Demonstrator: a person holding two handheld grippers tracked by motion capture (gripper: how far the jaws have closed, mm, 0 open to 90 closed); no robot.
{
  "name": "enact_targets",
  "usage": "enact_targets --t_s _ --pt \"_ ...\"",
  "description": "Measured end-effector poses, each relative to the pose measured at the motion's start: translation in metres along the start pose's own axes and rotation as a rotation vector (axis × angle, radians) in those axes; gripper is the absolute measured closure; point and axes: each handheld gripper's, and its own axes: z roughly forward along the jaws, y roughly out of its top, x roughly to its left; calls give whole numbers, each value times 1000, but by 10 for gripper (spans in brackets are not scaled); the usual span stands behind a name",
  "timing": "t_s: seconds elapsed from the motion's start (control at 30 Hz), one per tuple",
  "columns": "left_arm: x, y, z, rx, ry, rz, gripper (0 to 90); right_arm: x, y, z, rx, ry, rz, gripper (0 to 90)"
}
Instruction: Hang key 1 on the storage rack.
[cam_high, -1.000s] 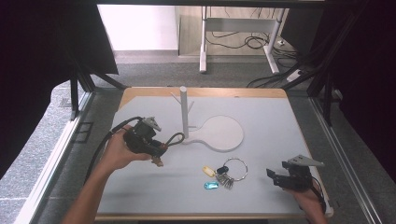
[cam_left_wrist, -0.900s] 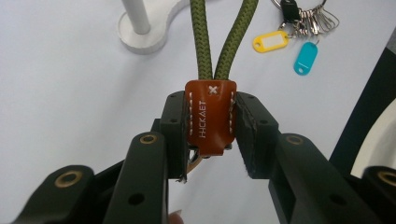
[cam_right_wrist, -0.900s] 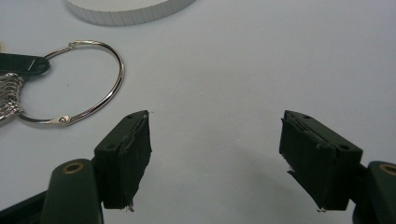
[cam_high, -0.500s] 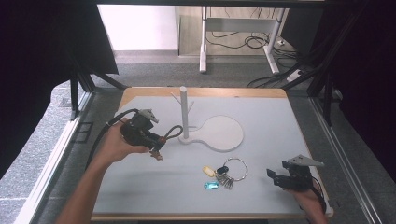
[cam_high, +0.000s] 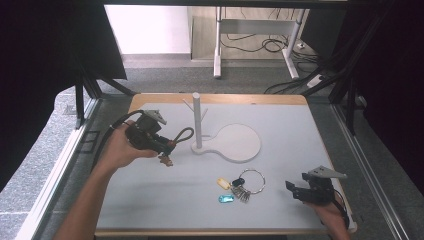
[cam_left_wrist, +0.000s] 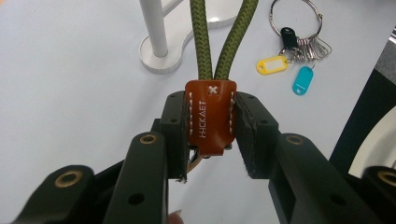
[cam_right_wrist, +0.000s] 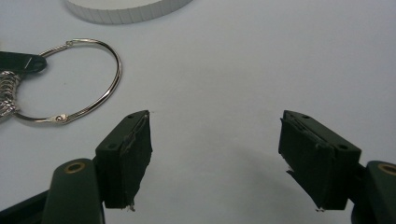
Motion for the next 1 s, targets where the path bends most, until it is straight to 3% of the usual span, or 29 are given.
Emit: enact_targets --t_s 1.0 --pt "19 13 -12 -18 1 -37 667 1 -1 2 14 8 -9 259"
